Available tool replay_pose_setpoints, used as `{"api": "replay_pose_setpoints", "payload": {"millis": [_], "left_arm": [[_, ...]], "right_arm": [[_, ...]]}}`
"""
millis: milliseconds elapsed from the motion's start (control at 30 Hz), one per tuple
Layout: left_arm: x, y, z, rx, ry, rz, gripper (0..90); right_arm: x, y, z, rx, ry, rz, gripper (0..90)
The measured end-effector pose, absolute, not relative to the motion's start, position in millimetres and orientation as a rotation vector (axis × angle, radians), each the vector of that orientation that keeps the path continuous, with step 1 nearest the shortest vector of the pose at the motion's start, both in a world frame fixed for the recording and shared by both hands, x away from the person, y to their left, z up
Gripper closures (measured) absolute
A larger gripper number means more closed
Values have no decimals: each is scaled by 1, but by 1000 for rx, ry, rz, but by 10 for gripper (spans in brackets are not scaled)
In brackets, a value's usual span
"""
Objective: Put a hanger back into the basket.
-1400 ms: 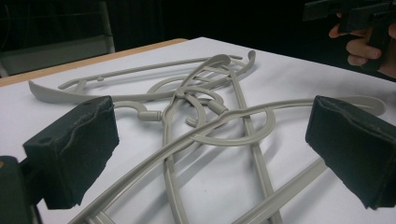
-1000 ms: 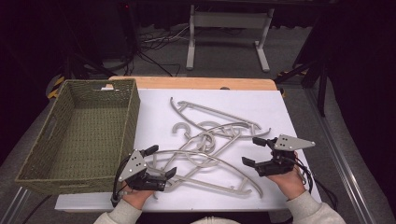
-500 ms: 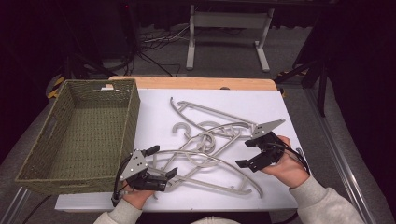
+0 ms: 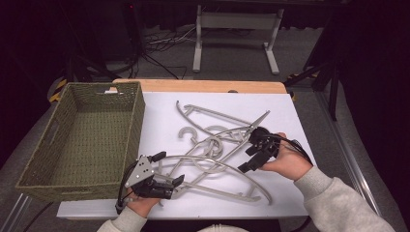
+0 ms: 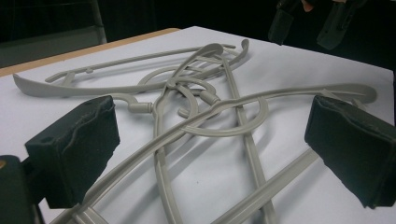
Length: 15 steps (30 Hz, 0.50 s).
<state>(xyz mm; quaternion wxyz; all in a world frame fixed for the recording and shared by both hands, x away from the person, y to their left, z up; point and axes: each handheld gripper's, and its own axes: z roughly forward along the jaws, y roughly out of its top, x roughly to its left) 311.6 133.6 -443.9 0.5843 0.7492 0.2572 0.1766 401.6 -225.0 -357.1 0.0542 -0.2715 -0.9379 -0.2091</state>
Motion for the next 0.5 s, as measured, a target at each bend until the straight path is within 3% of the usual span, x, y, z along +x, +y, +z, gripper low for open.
{"api": "replay_pose_setpoints", "payload": {"millis": [500], "left_arm": [[310, 134, -444, 1753, 599, 414, 41]], "right_arm": [[419, -202, -382, -779, -2747, -558, 318]]}}
